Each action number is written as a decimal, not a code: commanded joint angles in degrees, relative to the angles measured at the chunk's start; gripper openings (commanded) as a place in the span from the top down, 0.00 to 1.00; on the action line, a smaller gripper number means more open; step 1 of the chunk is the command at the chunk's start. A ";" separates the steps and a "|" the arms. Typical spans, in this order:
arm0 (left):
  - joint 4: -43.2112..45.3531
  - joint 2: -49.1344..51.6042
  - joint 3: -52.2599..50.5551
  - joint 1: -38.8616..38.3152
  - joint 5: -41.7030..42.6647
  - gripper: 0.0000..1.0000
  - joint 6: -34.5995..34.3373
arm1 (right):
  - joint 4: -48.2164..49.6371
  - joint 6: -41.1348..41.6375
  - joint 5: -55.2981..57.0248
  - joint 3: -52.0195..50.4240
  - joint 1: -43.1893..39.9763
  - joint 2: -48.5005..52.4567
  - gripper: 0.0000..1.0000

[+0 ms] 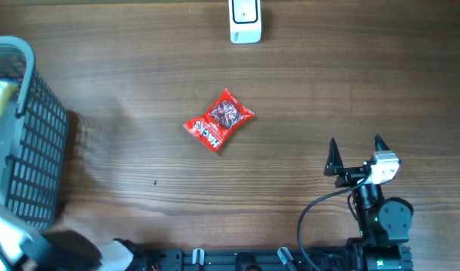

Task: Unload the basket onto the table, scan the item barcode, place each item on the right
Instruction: 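Lift the yellow wipes pack out and drop it beside the candy bag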

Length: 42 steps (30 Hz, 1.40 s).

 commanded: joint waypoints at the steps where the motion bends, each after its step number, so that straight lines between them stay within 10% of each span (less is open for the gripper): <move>1: 6.45 -9.35 1.22 -0.07 19.34 0.96 -0.24 | 0.17 -0.52 0.48 -0.07 0.11 -0.26 0.00; 7: 13.05 -12.76 1.20 -12.22 43.30 0.96 -0.13 | 0.17 -0.50 0.50 -0.07 0.13 -0.26 0.00; 16: 7.58 -3.19 -3.91 -54.73 24.46 0.96 4.81 | 0.17 -0.50 0.50 -0.07 0.13 -0.26 0.00; 24: 10.67 19.63 -5.05 -70.31 21.97 0.94 4.83 | 0.17 -0.52 0.50 -0.07 0.13 -0.26 0.00; 31: 7.37 18.86 2.03 -67.28 21.97 0.58 9.42 | 0.17 -0.52 0.50 -0.07 0.13 -0.26 0.00; 34: -0.68 13.44 12.76 -61.86 18.05 0.00 12.33 | 0.17 -0.52 0.50 -0.07 0.13 -0.26 0.00; 42: -7.65 -4.85 23.15 -26.03 -13.49 0.00 7.69 | 0.17 -0.50 0.50 -0.07 0.13 -0.26 0.00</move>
